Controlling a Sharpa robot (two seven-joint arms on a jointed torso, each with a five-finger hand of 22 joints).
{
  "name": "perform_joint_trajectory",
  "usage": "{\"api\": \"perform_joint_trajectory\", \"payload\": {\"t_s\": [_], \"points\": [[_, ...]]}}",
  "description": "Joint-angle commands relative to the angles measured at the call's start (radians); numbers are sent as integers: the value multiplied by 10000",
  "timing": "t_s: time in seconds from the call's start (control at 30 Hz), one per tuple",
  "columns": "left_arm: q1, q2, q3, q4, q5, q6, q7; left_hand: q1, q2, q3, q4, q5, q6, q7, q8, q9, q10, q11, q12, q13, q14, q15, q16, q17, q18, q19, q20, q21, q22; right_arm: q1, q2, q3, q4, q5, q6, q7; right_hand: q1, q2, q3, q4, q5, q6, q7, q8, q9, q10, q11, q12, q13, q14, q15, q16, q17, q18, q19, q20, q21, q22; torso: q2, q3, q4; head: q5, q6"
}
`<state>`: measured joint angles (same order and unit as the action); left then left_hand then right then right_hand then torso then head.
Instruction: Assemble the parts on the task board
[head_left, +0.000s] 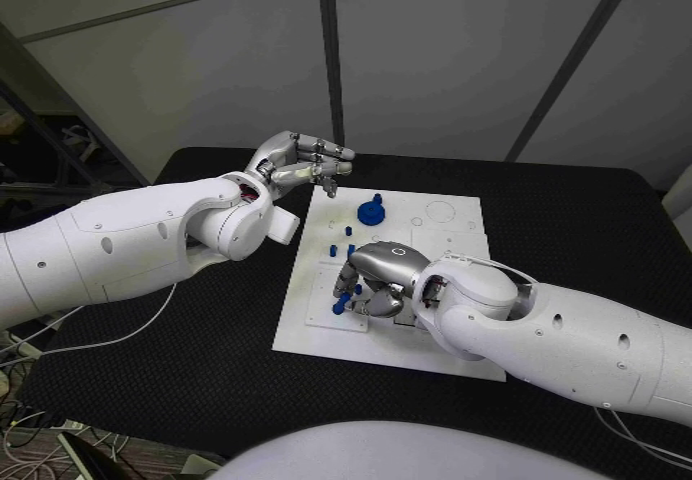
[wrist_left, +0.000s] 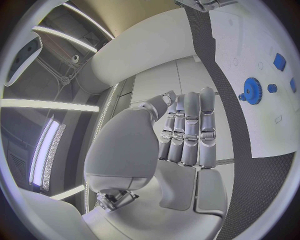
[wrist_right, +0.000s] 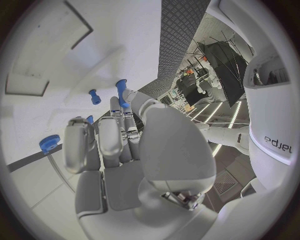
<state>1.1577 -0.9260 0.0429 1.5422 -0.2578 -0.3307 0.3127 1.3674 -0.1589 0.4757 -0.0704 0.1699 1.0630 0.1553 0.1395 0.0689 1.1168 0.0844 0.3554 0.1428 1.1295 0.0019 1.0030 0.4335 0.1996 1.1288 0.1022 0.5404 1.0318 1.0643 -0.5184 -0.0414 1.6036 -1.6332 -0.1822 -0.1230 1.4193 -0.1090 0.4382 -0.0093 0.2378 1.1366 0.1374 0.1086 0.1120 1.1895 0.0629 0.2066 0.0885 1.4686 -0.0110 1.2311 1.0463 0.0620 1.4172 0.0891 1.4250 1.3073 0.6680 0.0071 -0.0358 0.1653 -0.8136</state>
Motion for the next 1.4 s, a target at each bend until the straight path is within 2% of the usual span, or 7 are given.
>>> {"api": "perform_joint_trajectory", "payload": {"t_s": [0.03,0.3,0.63,0.87,1.07,1.2,1.4], "points": [[13,3,7,17,35,91,102,-11,75,-50,14,7,-70,13,68,-12,-43,-5,35,16,-39,65,-29,-16,-182,-34,33,-35,-11,11,10,0,-11,-218,0,-148,-25,113,-21,-55,37,59,-14,60,15,46,22,-21,10,187,-44,52,16,-103,54,40,55,696,-2,4,-6,0,1],[13,17,7,19,35,93,102,-11,75,-50,14,7,-70,13,68,-12,-43,-5,35,16,-39,65,-29,-16,-182,-34,33,-35,-11,11,141,-8,-52,-306,443,-216,-69,79,-65,-49,39,40,-7,46,15,34,33,-52,15,178,-35,41,-10,-97,34,48,41,677,2,2,1,-9,-2],[15,25,8,23,35,90,98,-11,75,-50,14,7,-70,13,68,-12,-43,-5,35,16,-39,65,-29,-16,-182,-34,33,-35,-11,14,255,-251,-84,-396,774,-319,-219,-5,-174,3,20,-153,51,-84,-25,-166,107,-257,-14,146,24,17,-69,-76,-46,93,-19,602,-3,2,-2,-6,-12],[16,25,8,22,36,91,101,-11,75,-50,14,7,-70,13,68,-12,-43,-5,35,16,-39,65,-29,-16,-182,-34,33,-35,-11,14,266,-281,-91,-449,557,-250,-365,-175,-231,52,65,-506,202,-309,-113,-630,282,-574,-125,143,165,88,1,-19,-243,202,-190,381,-5,5,-6,-7,-12],[15,37,8,9,36,97,93,-11,75,-50,14,7,-70,13,68,-12,-43,-5,35,16,-39,65,-29,-16,-182,-34,33,-35,-11,14,265,-286,-90,-477,126,-85,-439,-418,-408,25,36,-1240,365,-458,-306,-1800,541,-840,-217,-416,414,-651,-1073,278,-1262,432,-1110,-762,-4,8,-8,-12,11],[15,39,8,2,36,98,91,-11,75,-50,14,7,-70,13,68,-12,-43,-5,35,16,-39,65,-29,-16,-182,-34,33,-35,-11,14,253,-287,-76,-481,-133,-5,-384,-452,-657,-26,49,-1625,320,-452,-395,-2426,612,-717,-192,-851,477,-1087,-1728,461,-1913,525,-1728,-1476,-1,6,-8,-22,20],[15,35,8,-2,36,103,86,-11,75,-50,14,7,-70,13,68,-12,-43,-5,35,16,-39,65,-29,-16,-182,-34,33,-35,-11,13,190,-288,-26,-481,-889,176,-253,-387,-1303,-40,81,-2462,-173,-420,-432,-3309,781,-123,-109,-1604,616,-1632,-2793,626,-2655,694,-2429,-2214,1,9,-9,-32,31]]}}
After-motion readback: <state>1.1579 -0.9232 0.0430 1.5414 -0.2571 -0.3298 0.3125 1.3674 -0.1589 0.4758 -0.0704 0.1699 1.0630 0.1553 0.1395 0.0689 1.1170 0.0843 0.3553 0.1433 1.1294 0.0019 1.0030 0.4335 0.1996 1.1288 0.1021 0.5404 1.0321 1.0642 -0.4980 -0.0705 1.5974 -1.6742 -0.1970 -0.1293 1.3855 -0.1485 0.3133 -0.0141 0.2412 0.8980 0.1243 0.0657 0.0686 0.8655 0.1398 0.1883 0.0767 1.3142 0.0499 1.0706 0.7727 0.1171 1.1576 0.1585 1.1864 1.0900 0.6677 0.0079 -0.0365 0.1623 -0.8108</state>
